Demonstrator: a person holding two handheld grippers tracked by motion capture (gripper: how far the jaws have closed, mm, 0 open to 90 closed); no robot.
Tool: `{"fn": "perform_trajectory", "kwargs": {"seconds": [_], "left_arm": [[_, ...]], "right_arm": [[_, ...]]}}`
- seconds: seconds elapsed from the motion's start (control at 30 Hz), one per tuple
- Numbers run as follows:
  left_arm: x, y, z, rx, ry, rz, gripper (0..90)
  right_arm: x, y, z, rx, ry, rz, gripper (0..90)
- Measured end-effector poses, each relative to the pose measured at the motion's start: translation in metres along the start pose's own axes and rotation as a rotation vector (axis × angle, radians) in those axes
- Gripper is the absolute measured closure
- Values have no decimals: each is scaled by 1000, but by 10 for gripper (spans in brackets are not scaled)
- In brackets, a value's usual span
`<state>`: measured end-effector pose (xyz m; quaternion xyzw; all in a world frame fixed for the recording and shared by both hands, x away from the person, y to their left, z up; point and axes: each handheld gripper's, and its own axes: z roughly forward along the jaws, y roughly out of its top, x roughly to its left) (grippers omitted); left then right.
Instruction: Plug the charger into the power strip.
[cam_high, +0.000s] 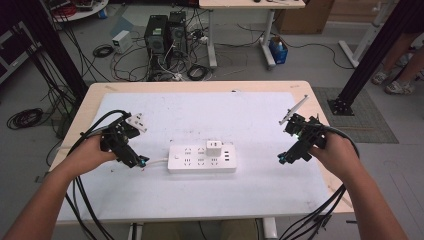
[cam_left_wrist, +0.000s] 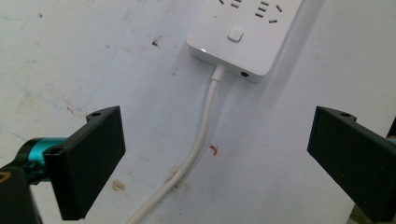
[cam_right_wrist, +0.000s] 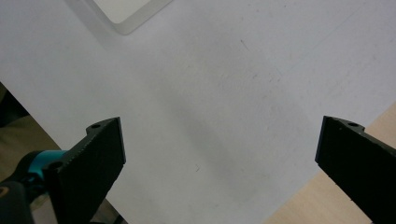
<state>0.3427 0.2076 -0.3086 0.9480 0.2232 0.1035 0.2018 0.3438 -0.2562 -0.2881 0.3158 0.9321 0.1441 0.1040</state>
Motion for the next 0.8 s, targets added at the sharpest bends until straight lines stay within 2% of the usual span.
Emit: {"fn": "perform_trajectory", "kwargs": {"seconds": [0.2,0.27,0.4,0.53,0.8], "left_arm": [[-3,3,1,-1,2,-6,42],[-3,3,1,6,4,-1,42],[-5,2,2,-2,13,-8,42],[-6,2,2,4,11,3,42],[-3,-3,0,-9,19,-23,42]], "right_arm": [[2,0,0,2,-11,-19,9],[3,0,1,2,-18,-11,9],[3,-1,5,6,-17,-19,9],[3,-1,12,11,-12,-12,9],[3,3,18,-2,-2,-18,9]]}}
